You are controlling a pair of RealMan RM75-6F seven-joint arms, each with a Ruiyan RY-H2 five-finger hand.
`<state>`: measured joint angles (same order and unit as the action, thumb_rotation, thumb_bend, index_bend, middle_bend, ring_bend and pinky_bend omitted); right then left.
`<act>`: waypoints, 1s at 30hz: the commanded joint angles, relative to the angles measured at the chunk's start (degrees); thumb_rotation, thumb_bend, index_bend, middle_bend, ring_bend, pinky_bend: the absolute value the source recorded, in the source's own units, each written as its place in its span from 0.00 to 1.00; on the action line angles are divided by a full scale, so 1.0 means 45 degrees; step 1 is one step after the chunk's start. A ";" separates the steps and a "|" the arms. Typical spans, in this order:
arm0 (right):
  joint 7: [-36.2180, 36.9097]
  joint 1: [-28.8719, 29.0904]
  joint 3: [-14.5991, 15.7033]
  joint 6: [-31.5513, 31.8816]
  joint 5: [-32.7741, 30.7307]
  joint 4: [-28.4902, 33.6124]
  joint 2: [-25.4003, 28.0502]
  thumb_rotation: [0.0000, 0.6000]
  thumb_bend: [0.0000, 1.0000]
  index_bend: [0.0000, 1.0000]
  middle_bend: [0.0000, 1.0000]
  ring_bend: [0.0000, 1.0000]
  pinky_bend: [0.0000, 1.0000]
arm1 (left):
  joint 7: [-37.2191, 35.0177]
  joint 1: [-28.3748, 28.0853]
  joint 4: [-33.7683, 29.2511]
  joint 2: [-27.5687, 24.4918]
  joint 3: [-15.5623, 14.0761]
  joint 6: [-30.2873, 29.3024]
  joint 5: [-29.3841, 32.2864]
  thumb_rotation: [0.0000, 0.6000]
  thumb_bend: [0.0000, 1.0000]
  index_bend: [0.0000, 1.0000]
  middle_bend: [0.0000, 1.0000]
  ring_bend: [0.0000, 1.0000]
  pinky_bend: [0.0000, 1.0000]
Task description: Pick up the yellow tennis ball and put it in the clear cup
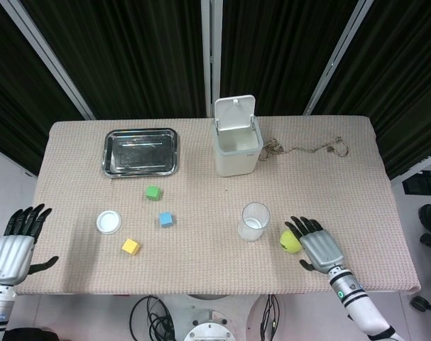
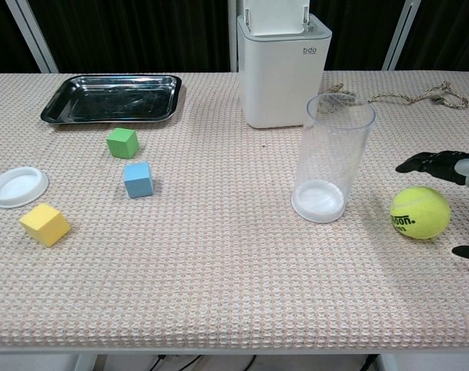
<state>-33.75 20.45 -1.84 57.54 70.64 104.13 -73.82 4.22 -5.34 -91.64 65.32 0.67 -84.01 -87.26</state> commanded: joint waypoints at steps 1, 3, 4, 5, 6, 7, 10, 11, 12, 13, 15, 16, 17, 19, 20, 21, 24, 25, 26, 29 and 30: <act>-0.0341 0.0268 0.0012 -0.0111 -0.0339 -0.0199 -0.0353 1.00 0.18 0.00 0.03 0.00 0.19 | -0.0055 0.0028 0.0055 0.0027 0.0003 -0.0032 0.0019 1.00 0.04 0.07 0.01 0.00 0.01; -0.0436 0.0350 0.0030 -0.0043 -0.0422 -0.0300 -0.0526 1.00 0.18 0.00 0.04 0.01 0.24 | -0.0129 0.0050 0.0092 0.0022 -0.0009 -0.0061 0.0008 1.00 0.04 0.07 0.01 0.00 0.01; -0.0484 0.0376 0.0043 0.0009 -0.0431 -0.0344 -0.0582 1.00 0.19 0.00 0.06 0.03 0.27 | -0.0168 0.0059 0.0104 0.0015 -0.0012 -0.0078 -0.0003 1.00 0.04 0.07 0.01 0.00 0.01; -0.0555 0.0399 0.0072 0.0076 -0.0459 -0.0387 -0.0648 1.00 0.19 0.01 0.09 0.08 0.33 | -0.0216 0.0067 0.0125 0.0010 -0.0012 -0.0102 -0.0016 1.00 0.04 0.07 0.01 0.00 0.01; -0.0611 0.0419 0.0096 0.0108 -0.0504 -0.0406 -0.0684 1.00 0.20 0.06 0.13 0.13 0.38 | -0.0254 0.0072 0.0144 0.0012 -0.0010 -0.0113 -0.0018 1.00 0.04 0.07 0.01 0.00 0.01; -0.0674 0.0447 0.0126 0.0128 -0.0525 -0.0451 -0.0716 1.00 0.20 0.12 0.17 0.19 0.44 | -0.0301 0.0076 0.0167 0.0019 -0.0009 -0.0113 -0.0012 1.00 0.04 0.07 0.01 0.00 0.01; -0.0527 0.0491 0.0189 0.0183 -0.0520 -0.0500 -0.0776 1.00 0.22 0.29 0.30 0.32 0.57 | -0.0522 0.0073 0.0283 0.0047 -0.0006 -0.0081 0.0012 1.00 0.04 0.07 0.01 0.00 0.01; -0.0427 0.0485 0.0184 0.0267 -0.0437 -0.0523 -0.0780 1.00 0.23 0.38 0.35 0.38 0.62 | -0.0580 0.0078 0.0327 0.0060 -0.0009 -0.0082 0.0013 1.00 0.04 0.07 0.01 0.00 0.01; -0.0281 0.0448 0.0182 0.0446 -0.0259 -0.0579 -0.0795 1.00 0.25 0.45 0.39 0.43 0.66 | -0.0643 0.0091 0.0391 0.0076 -0.0021 -0.0094 0.0003 1.00 0.04 0.07 0.01 0.00 0.01; -0.0138 0.0415 0.0174 0.0567 -0.0152 -0.0615 -0.0788 1.00 0.26 0.49 0.42 0.45 0.68 | -0.0677 0.0093 0.0431 0.0090 -0.0024 -0.0098 -0.0005 1.00 0.04 0.07 0.01 0.00 0.01; 0.0249 0.0396 0.0146 0.0687 0.0027 -0.0644 -0.0707 1.00 0.29 0.53 0.44 0.47 0.70 | -0.0748 0.0095 0.0501 0.0109 -0.0025 -0.0099 -0.0011 1.00 0.04 0.07 0.01 0.00 0.01; 0.0448 0.0405 0.0112 0.0709 0.0091 -0.0617 -0.0611 1.00 0.30 0.53 0.45 0.48 0.70 | -0.0766 0.0094 0.0521 0.0108 -0.0030 -0.0094 -0.0015 1.00 0.04 0.07 0.01 0.00 0.01; 0.0730 0.0421 0.0028 0.0775 0.0203 -0.0557 -0.0445 1.00 0.31 0.53 0.46 0.48 0.71 | -0.0778 0.0094 0.0539 0.0105 -0.0035 -0.0103 -0.0036 1.00 0.04 0.07 0.01 0.00 0.01; 0.1079 0.0425 -0.0107 0.0959 0.0402 -0.0402 -0.0158 1.00 0.32 0.54 0.46 0.48 0.71 | -0.0786 0.0106 0.0551 0.0098 -0.0046 -0.0142 -0.0078 1.00 0.04 0.07 0.01 0.00 0.01; 0.1263 0.0421 -0.0242 0.1143 0.0531 -0.0244 0.0028 1.00 0.32 0.55 0.47 0.48 0.71 | -0.0785 0.0112 0.0548 0.0096 -0.0050 -0.0160 -0.0095 1.00 0.04 0.07 0.01 0.00 0.01; 0.1478 0.0423 -0.0394 0.1354 0.0709 -0.0016 0.0272 1.00 0.32 0.55 0.47 0.48 0.71 | -0.0779 0.0118 0.0535 0.0089 -0.0056 -0.0174 -0.0111 1.00 0.04 0.07 0.01 0.00 0.01; 0.1929 0.0443 -0.0851 0.1956 0.1198 0.0667 0.0931 1.00 0.32 0.55 0.47 0.48 0.71 | -0.0729 0.0120 0.0469 0.0063 -0.0068 -0.0191 -0.0148 1.00 0.04 0.07 0.01 0.00 0.01; 0.2022 0.0480 -0.1086 0.2210 0.1373 0.0930 0.1139 1.00 0.32 0.55 0.47 0.48 0.71 | -0.0696 0.0114 0.0446 0.0059 -0.0070 -0.0197 -0.0172 1.00 0.04 0.07 0.01 0.00 0.01; 0.2096 0.0522 -0.1274 0.2376 0.1495 0.1171 0.1324 1.00 0.32 0.55 0.47 0.48 0.71 | -0.0657 0.0108 0.0420 0.0056 -0.0073 -0.0200 -0.0191 1.00 0.04 0.07 0.01 0.00 0.01; 0.2207 0.0804 -0.1888 0.2681 0.1771 0.1793 0.1694 1.00 0.32 0.56 0.47 0.48 0.71 | -0.0512 0.0095 0.0311 0.0032 -0.0080 -0.0221 -0.0255 1.00 0.04 0.07 0.01 0.00 0.01; 0.2104 0.0992 -0.2084 0.2642 0.1834 0.1951 0.1774 1.00 0.32 0.56 0.47 0.48 0.71 | -0.0444 0.0095 0.0253 0.0012 -0.0080 -0.0253 -0.0291 1.00 0.04 0.07 0.01 0.00 0.01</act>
<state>-24.36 23.59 -9.51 68.72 77.81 111.32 -66.82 2.03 -4.90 -90.32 65.45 0.32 -85.04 -88.43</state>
